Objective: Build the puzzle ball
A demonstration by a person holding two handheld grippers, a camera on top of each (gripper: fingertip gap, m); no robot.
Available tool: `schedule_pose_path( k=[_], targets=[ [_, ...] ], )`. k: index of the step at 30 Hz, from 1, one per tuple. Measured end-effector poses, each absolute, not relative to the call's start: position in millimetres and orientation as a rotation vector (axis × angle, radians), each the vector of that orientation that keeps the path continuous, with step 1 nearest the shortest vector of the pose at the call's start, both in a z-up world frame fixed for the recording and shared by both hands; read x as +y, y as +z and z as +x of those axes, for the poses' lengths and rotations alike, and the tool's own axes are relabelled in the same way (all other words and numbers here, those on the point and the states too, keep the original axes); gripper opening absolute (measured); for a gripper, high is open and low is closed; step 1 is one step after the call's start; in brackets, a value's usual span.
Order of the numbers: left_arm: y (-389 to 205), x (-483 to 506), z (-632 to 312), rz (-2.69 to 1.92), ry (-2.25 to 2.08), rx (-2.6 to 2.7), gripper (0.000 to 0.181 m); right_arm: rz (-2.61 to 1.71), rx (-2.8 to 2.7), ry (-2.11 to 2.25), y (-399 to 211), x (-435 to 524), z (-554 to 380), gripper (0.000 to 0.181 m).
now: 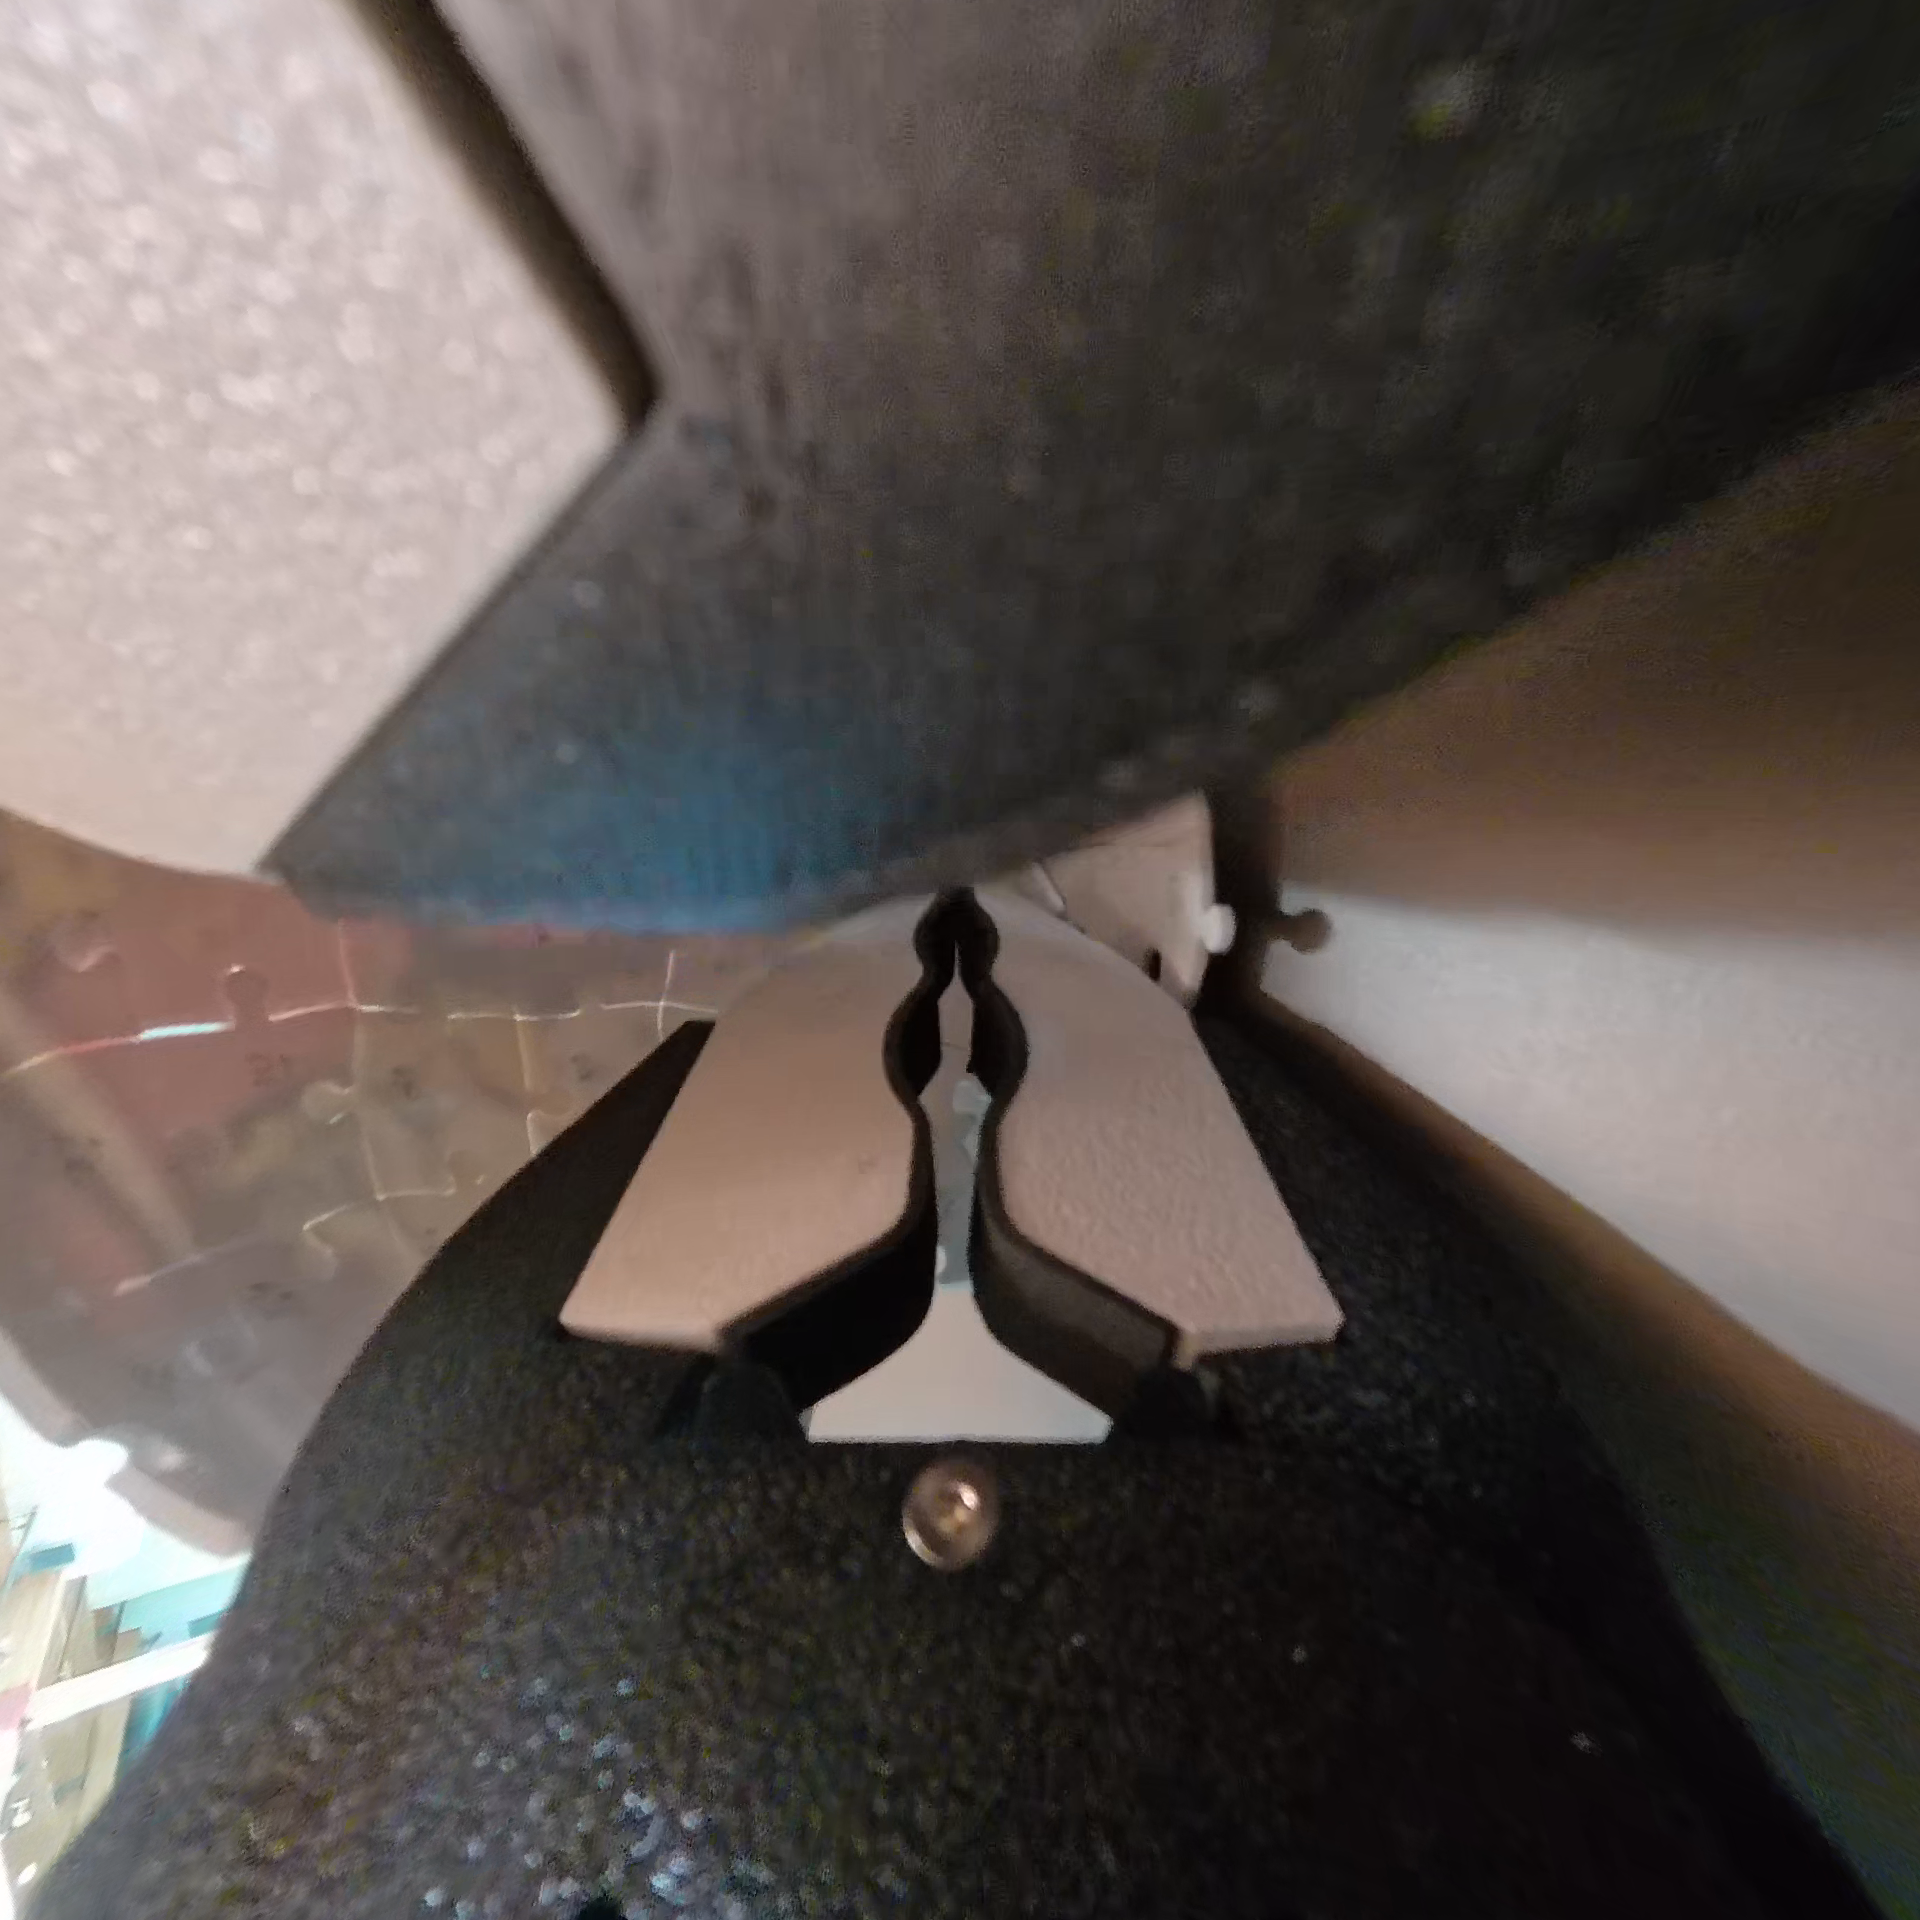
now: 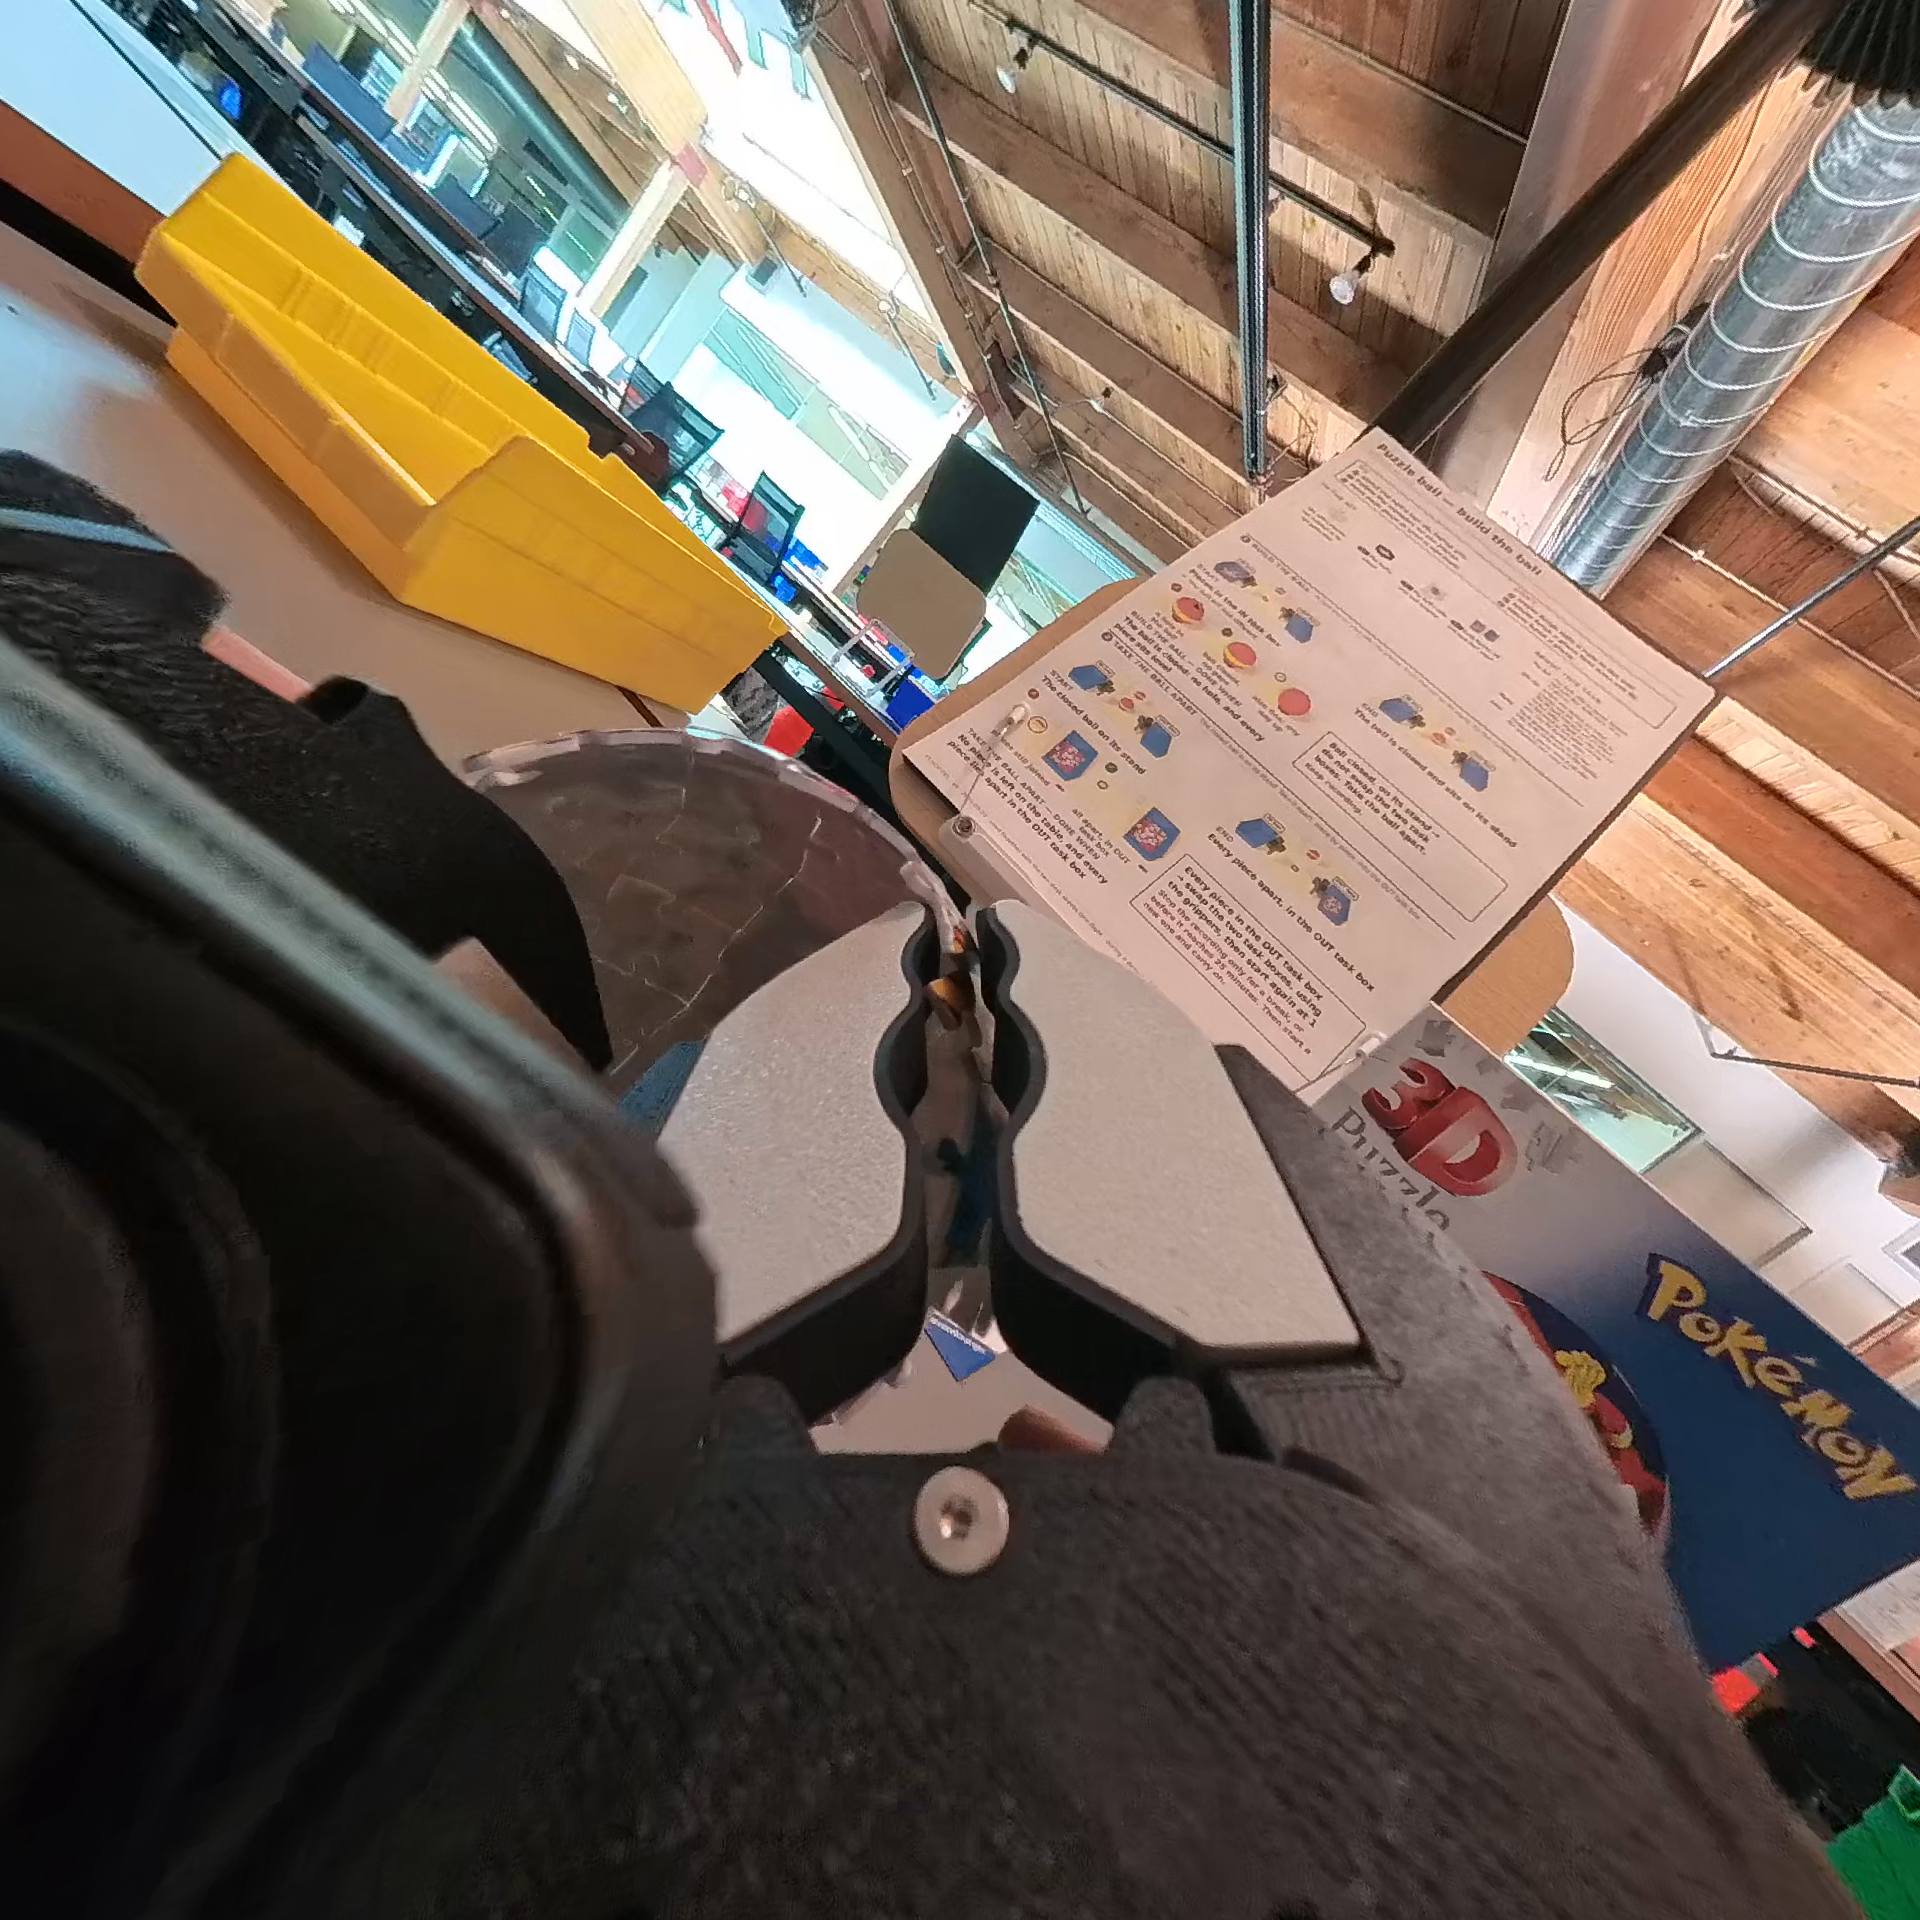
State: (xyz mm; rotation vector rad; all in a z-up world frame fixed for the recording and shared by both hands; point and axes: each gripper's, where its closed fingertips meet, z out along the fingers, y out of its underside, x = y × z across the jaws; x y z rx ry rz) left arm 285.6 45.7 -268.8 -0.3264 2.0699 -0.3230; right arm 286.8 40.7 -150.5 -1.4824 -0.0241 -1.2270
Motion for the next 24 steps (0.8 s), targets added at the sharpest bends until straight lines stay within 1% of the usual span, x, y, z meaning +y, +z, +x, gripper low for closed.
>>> schedule_pose_path(
  k=[9, 10, 13, 15, 24],
  targets=[
    [-238, 52, 265, -0.339, -0.457, 1.911, 0.001, -1.481, -0.015, -1.232, -151, 39, 287, 0.007],
    [-237, 54, 261, -0.351, -0.472, 1.918, 0.001, -1.48, -0.013, -1.23, -151, 39, 287, 0.007],
    [-255, 59, 252, -0.412, -0.487, 2.036, 0.009, -1.479, -0.01, -1.224, -151, 39, 287, 0.007],
    [-260, 58, 250, -0.428, -0.496, 2.062, 0.007, -1.479, -0.011, -1.223, -151, 40, 287, 0.007],
    [-258, 46, 267, -0.438, -0.486, 2.063, 0.013, -1.475, -0.007, -1.208, -151, 40, 287, 0.007]
  ],
)
